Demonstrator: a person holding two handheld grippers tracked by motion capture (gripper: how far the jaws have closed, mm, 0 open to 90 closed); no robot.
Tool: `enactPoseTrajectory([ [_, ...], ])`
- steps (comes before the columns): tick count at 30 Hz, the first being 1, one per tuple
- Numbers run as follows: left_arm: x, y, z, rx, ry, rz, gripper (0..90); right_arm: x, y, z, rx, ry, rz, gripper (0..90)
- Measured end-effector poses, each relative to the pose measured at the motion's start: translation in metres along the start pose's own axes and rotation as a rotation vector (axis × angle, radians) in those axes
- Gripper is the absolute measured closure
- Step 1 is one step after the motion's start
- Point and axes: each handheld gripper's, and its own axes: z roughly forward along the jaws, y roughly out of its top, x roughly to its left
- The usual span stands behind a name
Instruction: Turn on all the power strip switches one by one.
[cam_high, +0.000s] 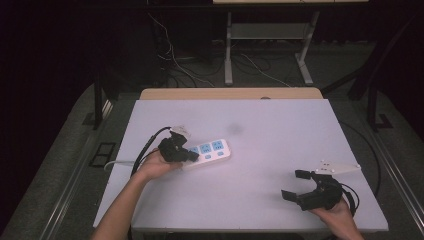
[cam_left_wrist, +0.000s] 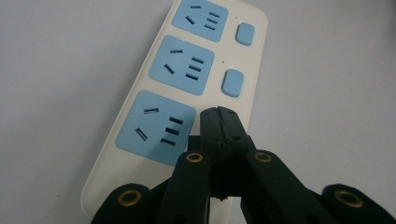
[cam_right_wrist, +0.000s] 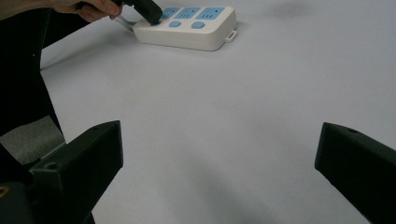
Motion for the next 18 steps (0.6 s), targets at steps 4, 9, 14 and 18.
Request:
enactPoseTrajectory([
  [4, -0.0016, 0.0012, 0.0, 0.008, 0.009, -0.002, 89.6, -0.0001, -0.0005, -0.0015, -0.002, -0.002, 0.0, 0.8],
  [9, -0.0023, 0.0017, -0.0001, 0.011, 0.016, -0.01, 89.5, -0.0012, 0.0001, -0.001, -0.005, -0.002, 0.001, 0.8],
  [14, -0.0049, 0.0016, 0.0001, 0.008, 0.031, -0.004, 89.4, -0.0008, 0.0001, -0.0012, -0.004, -0.002, 0.0, 0.8],
  [18, -0.0046, 0.0028, -0.0013, 0.011, 0.035, -0.001, 89.4, -0.0006, 0.0001, -0.0017, -0.005, -0.003, 0.003, 0.8],
])
